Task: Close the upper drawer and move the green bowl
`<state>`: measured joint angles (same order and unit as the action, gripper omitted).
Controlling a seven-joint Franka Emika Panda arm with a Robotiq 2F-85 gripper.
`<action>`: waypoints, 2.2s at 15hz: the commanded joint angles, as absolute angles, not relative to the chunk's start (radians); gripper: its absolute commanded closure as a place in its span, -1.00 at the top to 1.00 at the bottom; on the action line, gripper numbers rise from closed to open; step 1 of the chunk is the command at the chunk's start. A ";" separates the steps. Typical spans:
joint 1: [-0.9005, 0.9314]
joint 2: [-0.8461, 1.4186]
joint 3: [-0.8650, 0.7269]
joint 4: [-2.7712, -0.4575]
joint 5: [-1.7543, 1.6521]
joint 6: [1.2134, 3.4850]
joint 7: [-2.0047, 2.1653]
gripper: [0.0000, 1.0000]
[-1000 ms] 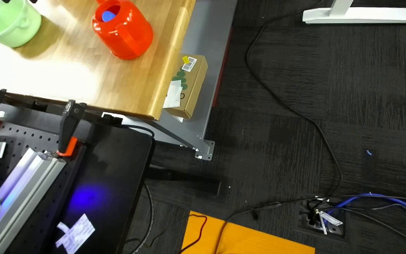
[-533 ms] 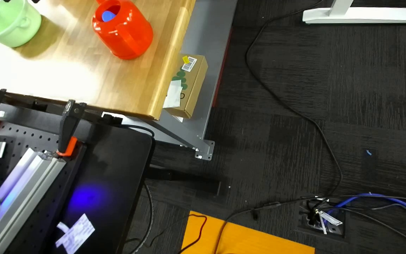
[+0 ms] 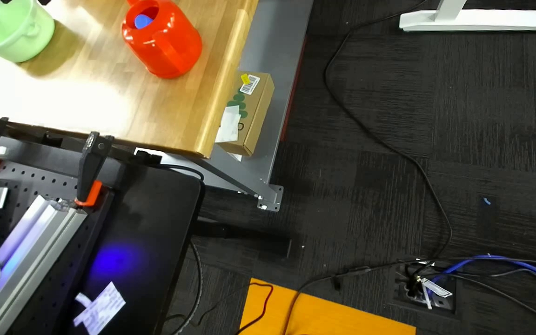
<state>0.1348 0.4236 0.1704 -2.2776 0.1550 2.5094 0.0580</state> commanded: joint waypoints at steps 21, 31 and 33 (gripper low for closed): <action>0.232 0.427 0.158 -2.267 0.014 2.509 0.144 1.00; 0.226 0.431 0.167 -2.338 0.038 2.589 0.128 0.85; 0.213 0.435 0.171 -2.338 0.046 2.585 0.110 0.47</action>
<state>0.2336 0.4349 0.1632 -2.3261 0.0279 2.5600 0.1430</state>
